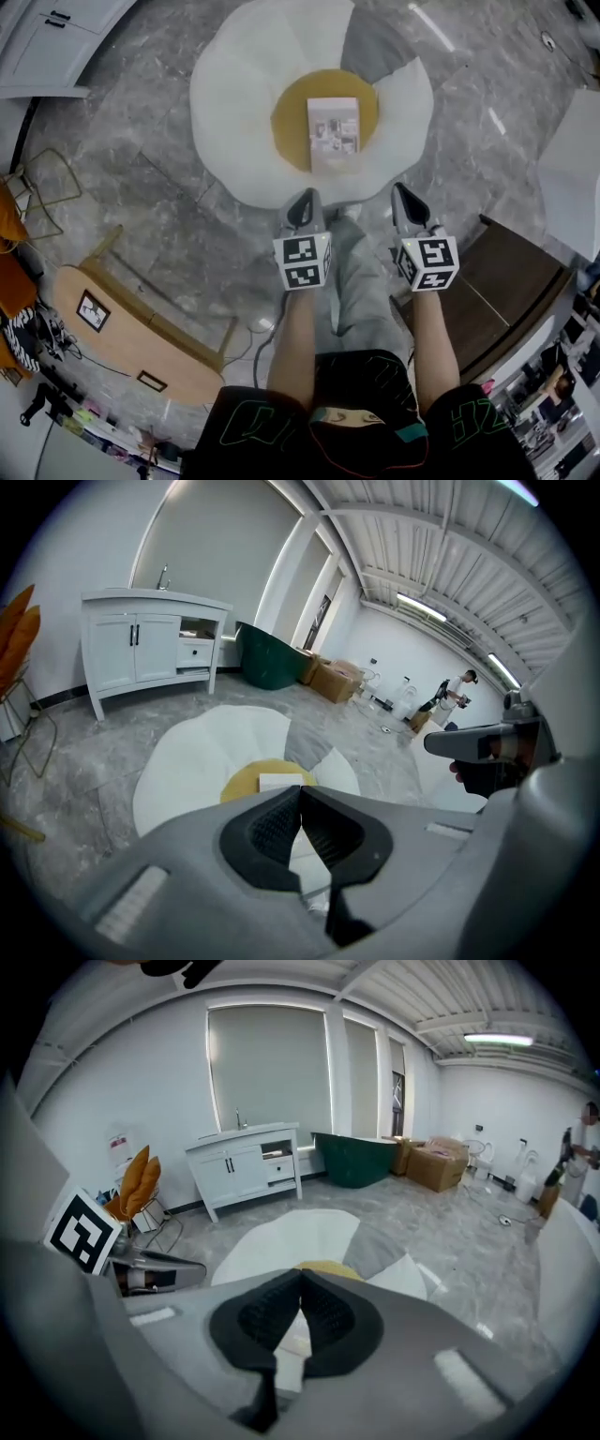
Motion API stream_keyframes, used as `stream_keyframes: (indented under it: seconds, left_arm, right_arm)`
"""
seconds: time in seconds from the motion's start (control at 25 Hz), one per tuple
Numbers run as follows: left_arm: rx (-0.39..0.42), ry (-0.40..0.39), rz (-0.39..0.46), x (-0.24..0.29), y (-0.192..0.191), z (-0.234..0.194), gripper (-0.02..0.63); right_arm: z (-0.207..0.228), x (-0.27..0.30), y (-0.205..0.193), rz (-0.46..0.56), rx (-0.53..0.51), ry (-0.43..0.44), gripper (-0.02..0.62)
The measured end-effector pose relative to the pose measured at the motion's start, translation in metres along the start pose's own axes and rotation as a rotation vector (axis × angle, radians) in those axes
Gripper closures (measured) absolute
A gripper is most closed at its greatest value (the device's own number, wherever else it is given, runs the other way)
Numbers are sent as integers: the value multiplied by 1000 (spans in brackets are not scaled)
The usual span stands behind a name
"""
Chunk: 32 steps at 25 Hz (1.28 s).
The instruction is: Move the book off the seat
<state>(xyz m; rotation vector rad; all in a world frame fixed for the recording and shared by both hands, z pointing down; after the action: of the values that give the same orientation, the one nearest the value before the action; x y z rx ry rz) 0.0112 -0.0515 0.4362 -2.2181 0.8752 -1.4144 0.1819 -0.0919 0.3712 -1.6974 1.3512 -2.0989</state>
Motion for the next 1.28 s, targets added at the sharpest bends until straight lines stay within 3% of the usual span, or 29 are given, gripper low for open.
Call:
stream_keyframes:
  seconds: [0.28, 0.6, 0.72, 0.84, 1.0, 1.28]
  left_arm:
    - [60, -5, -67, 77, -48, -22, 594]
    - [18, 7, -172, 154, -120, -40, 592]
    - [16, -4, -216, 179, -141, -45, 592]
    - [-17, -17, -281, 200, -165, -53, 589]
    - [-48, 1, -329, 216, -181, -65, 373]
    - [-56, 17, -358, 258, -194, -82, 318]
  right_arm:
    - [18, 83, -80, -66, 47, 30, 592]
    - [33, 158, -160, -121, 81, 108, 591]
    - [35, 183, -183, -143, 87, 160, 477]
    - [35, 206, -207, -197, 83, 208, 430]
    - [37, 227, -223, -239, 81, 254, 394]
    - [41, 282, -247, -287, 43, 291, 347]
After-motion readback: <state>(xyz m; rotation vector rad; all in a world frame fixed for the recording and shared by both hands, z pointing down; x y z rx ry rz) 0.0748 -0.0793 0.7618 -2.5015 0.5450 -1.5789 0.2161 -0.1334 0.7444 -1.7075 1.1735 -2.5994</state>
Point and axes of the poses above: the fingertips, and each gripper's own axes: x forward along the fingers, z to its right, y out of its top, the point moved 2 cm from there along -x, backward along the fingers, and after that the axes turned 6 degrees about -x, right-handed, at the moved point
